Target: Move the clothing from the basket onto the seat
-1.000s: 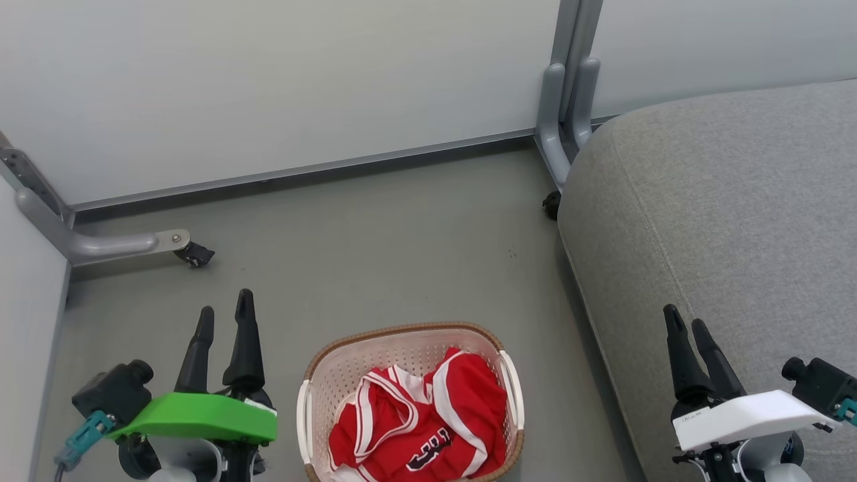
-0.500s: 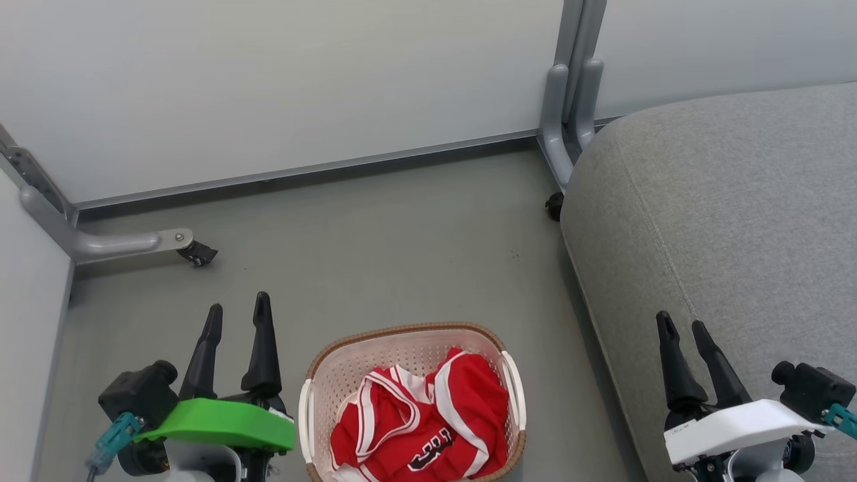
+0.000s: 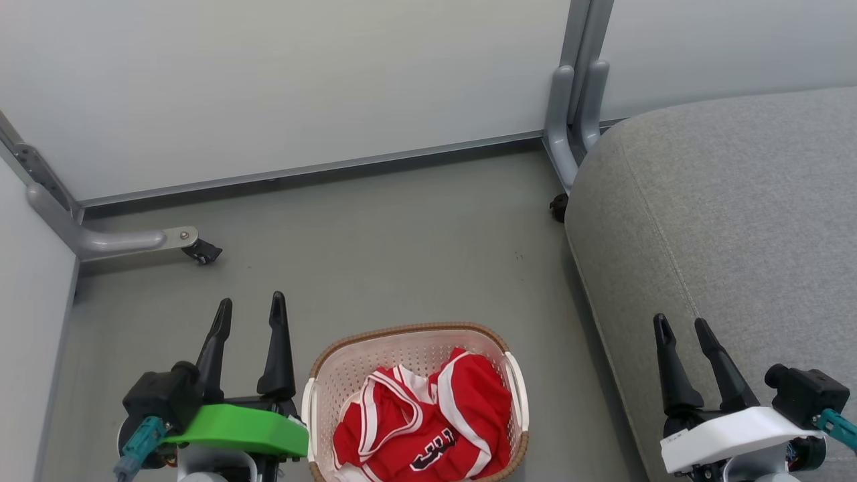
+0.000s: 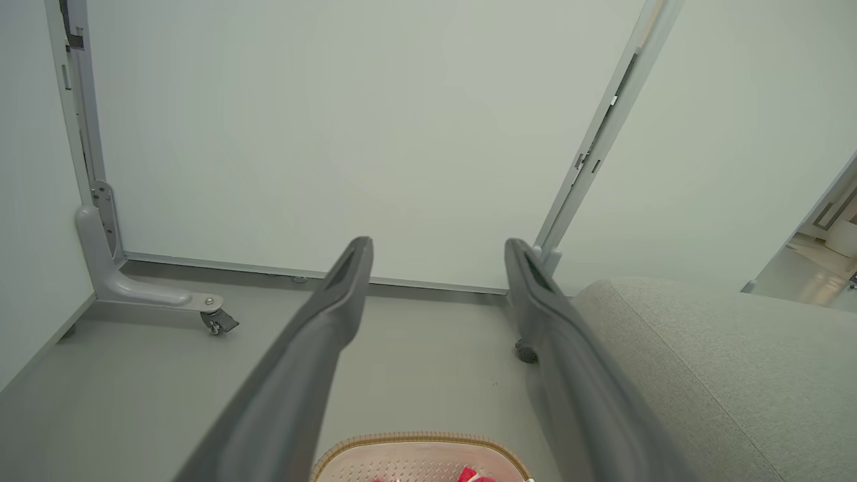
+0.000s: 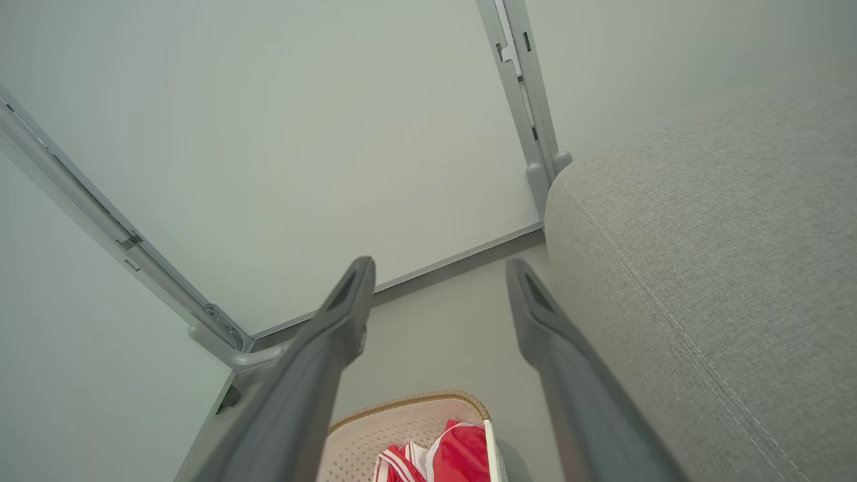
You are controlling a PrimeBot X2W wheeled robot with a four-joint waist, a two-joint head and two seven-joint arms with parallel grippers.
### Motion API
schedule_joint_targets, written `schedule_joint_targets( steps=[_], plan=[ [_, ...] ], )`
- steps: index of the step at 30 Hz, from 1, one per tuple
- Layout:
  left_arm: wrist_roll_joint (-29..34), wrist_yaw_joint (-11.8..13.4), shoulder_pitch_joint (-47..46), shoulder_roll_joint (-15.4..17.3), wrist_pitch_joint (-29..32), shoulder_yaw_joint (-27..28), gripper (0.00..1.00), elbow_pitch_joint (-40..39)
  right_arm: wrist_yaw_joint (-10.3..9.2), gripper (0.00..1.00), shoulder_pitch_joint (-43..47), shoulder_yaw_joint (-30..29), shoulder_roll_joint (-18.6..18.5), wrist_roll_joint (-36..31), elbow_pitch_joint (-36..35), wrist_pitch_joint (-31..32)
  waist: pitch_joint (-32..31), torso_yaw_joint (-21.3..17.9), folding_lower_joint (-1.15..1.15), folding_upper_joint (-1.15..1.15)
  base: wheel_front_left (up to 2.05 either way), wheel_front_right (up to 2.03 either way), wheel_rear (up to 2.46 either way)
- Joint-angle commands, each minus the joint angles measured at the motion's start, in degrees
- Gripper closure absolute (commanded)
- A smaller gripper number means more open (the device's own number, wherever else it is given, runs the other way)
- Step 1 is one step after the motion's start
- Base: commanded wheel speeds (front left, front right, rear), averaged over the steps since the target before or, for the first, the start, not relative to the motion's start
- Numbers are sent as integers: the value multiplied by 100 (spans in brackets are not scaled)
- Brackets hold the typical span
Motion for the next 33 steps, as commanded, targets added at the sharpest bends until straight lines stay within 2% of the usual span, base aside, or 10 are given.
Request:
schedule_joint_targets(
  steps=[1,33],
  plan=[
    [183,29,60,45,-58,-26,0,-70,2,0,37,12,-37,-160,-71,-62,-2,2,0,0,0,0,0],
    [1576,118,166,53,-421,-298,0,-253,1,0,182,60,-53,-1657,-211,-431,3,47,0,0,0,0,0]
  ],
)
